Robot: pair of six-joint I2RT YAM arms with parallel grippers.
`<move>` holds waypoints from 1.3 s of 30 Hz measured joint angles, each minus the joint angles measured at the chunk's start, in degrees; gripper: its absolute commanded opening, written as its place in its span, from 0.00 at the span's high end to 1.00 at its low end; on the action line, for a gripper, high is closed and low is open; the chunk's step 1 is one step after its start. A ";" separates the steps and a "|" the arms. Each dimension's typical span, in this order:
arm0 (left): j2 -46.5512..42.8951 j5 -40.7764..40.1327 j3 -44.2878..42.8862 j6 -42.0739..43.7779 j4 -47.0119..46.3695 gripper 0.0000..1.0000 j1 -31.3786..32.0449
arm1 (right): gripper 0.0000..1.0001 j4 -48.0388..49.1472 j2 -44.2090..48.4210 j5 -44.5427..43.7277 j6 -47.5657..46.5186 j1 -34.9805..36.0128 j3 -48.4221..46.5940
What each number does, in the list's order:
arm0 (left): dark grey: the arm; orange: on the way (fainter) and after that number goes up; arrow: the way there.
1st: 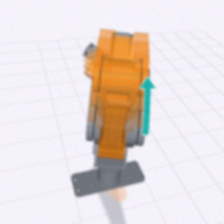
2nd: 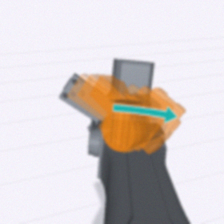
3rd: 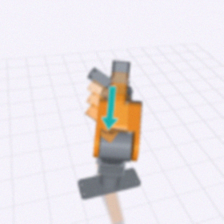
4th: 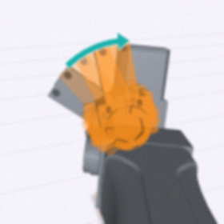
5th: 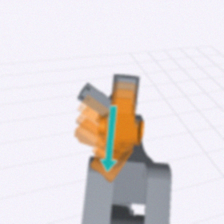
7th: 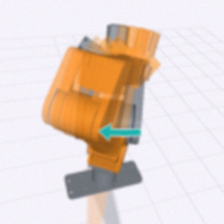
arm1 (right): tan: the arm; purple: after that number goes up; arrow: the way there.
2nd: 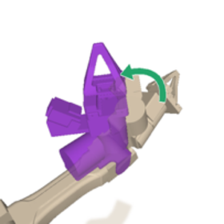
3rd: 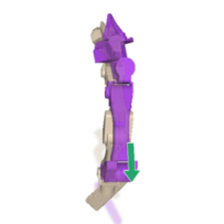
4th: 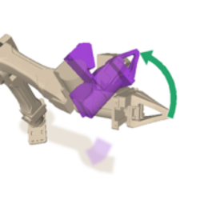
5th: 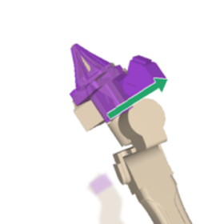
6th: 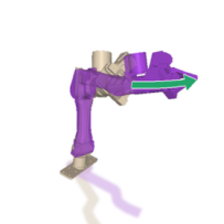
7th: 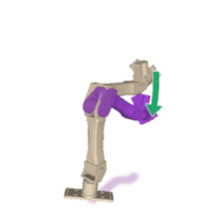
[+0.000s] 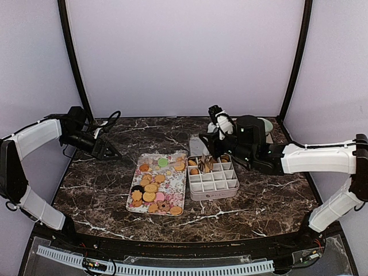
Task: Pack the cookies
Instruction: Place the fake cookies in the empty pocket of the box, then adjust the fake cookies in the empty pocket of the box.
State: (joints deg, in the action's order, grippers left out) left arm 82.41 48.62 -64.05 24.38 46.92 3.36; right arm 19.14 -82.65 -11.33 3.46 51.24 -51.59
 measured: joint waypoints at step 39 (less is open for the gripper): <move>0.00 0.02 0.00 0.02 0.02 0.03 0.00 | 0.73 -1.73 -0.59 0.79 -1.05 -1.55 -2.56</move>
State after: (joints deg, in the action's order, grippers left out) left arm 82.41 48.64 -64.05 24.40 46.94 3.36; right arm 17.41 -83.24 -10.55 2.42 49.69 -54.15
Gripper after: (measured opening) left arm 0.974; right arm 0.275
